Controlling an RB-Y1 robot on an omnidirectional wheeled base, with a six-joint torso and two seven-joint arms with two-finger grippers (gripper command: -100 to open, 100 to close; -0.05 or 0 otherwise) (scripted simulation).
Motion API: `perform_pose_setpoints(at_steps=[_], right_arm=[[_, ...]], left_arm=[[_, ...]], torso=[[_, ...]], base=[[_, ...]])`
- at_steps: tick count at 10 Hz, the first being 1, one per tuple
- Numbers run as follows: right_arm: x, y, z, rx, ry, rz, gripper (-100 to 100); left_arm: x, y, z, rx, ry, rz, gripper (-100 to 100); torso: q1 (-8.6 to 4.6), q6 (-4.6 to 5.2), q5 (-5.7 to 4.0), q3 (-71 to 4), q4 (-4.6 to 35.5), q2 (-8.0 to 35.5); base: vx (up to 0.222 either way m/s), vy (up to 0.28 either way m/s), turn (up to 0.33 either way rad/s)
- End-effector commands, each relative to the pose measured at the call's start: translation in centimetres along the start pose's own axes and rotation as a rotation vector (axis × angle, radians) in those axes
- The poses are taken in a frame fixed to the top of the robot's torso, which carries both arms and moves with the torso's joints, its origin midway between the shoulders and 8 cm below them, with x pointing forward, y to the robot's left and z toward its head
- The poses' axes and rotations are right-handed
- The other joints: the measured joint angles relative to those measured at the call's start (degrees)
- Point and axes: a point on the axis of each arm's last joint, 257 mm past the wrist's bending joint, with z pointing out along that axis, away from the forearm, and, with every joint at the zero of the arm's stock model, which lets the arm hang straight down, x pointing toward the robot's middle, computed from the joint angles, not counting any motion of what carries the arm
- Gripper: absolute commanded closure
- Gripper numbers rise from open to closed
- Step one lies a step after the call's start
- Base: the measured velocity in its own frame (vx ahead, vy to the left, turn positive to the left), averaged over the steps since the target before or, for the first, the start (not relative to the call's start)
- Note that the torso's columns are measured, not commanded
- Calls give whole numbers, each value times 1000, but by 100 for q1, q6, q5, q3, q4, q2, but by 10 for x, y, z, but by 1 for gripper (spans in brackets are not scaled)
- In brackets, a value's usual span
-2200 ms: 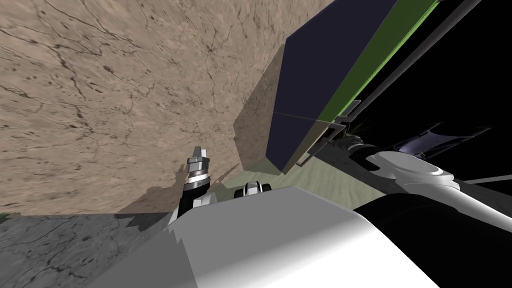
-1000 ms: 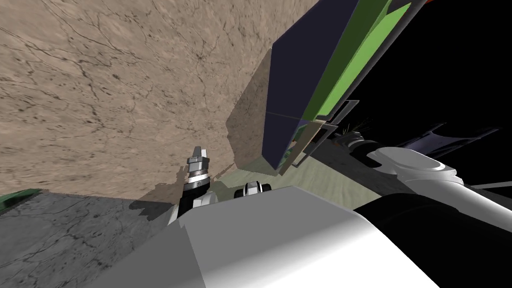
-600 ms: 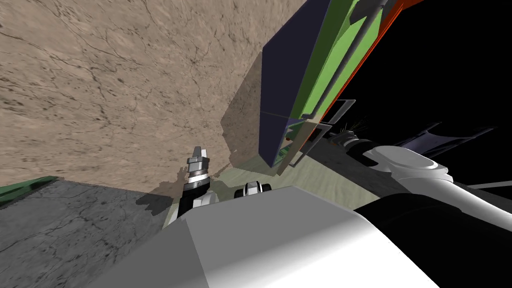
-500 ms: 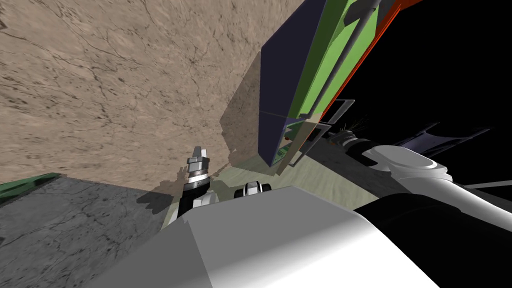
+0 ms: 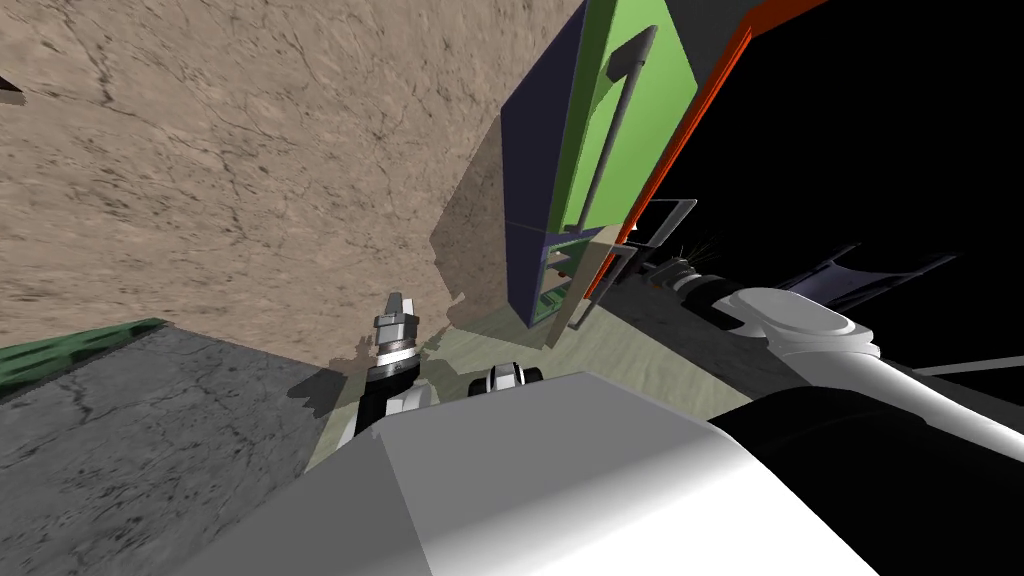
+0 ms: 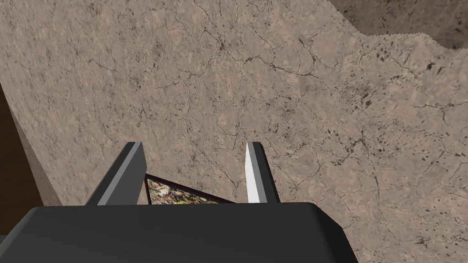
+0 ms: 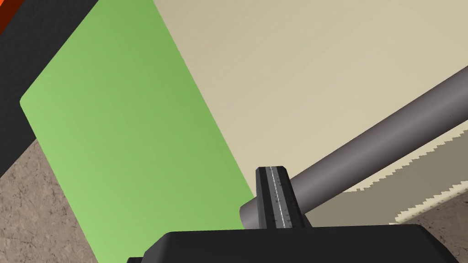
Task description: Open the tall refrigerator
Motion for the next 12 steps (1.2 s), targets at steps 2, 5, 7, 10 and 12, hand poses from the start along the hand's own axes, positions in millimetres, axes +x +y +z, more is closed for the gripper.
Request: perform_pose_setpoints(at_steps=[2, 5, 7, 10, 12], right_arm=[[3, -12, -1, 11, 15, -19, -100], [7, -29, -2, 28, 36, -43, -100], [10, -24, -4, 23, 39, -35, -100], [-8, -9, -1, -14, -3, -36, 100], [-18, -4, 1, -27, -24, -38, 100]], left_arm=[[0, 0, 0, 0, 0, 0, 0], [0, 0, 0, 0, 0, 0, 0], [0, 0, 0, 0, 0, 0, 0], [0, 0, 0, 0, 0, 0, 0], [0, 0, 0, 0, 0, 0, 0]], torso=[[56, -4, 20, -39, -19, -59], [-2, -39, 12, -17, -4, -18], [-39, -15, -3, -1, 1, 7], [-68, 3, 3, 14, 16, 32], [-73, -4, 1, -4, 13, 5]], base=[[82, 104, -47], [116, 146, -52], [26, 37, 0], [-55, -106, 35], [-142, -259, 16]])
